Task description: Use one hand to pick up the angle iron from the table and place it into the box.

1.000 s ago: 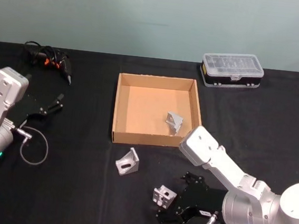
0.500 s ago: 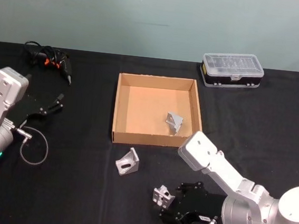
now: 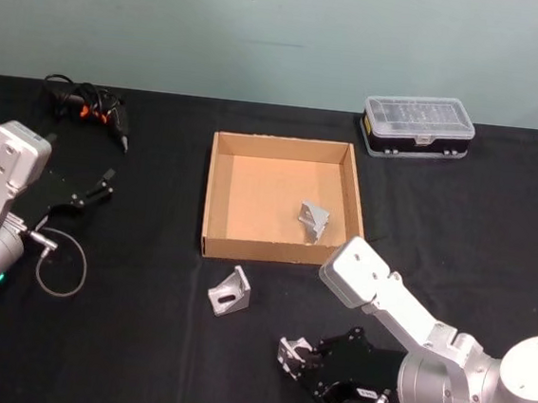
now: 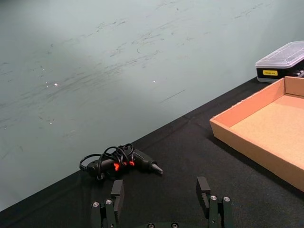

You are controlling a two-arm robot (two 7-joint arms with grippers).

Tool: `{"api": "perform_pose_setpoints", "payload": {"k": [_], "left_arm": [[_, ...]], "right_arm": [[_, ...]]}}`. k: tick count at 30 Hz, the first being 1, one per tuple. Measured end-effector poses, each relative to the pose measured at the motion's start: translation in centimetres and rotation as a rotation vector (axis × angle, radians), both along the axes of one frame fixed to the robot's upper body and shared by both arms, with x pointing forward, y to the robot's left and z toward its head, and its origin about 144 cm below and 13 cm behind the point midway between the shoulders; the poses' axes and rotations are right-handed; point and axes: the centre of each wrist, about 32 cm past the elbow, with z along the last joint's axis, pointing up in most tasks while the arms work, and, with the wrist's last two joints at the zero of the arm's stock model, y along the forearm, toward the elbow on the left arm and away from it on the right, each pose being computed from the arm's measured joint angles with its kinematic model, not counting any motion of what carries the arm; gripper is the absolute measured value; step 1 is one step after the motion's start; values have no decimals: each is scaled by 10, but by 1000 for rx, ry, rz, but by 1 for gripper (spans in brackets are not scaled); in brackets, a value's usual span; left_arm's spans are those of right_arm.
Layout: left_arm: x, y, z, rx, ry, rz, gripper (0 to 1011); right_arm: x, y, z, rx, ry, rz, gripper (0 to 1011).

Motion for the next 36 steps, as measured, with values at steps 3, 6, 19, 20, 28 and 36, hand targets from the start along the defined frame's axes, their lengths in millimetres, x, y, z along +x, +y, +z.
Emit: {"api": "perform_pose_setpoints", "payload": {"k": [3,6,19,20,28,36], "left_arm": [[0,0,0,0,0,0,1000],[0,0,0,0,0,0,1000],[0,0,0,0,0,0,1000],[0,0,0,0,0,0,1000],[0,0,0,0,0,0,1000],[0,0,0,0,0,0,1000]], "right_arm": [[0,0,0,0,-2,0,90],[0,0,1,3,-6,-1,86],[4,-6,29,109,-120,-92,86],[6,-7,33,128,-148,-118,86],[18,-7,42,202,-259,-198,86],[41,5,36,236,-271,-237,86]]}}
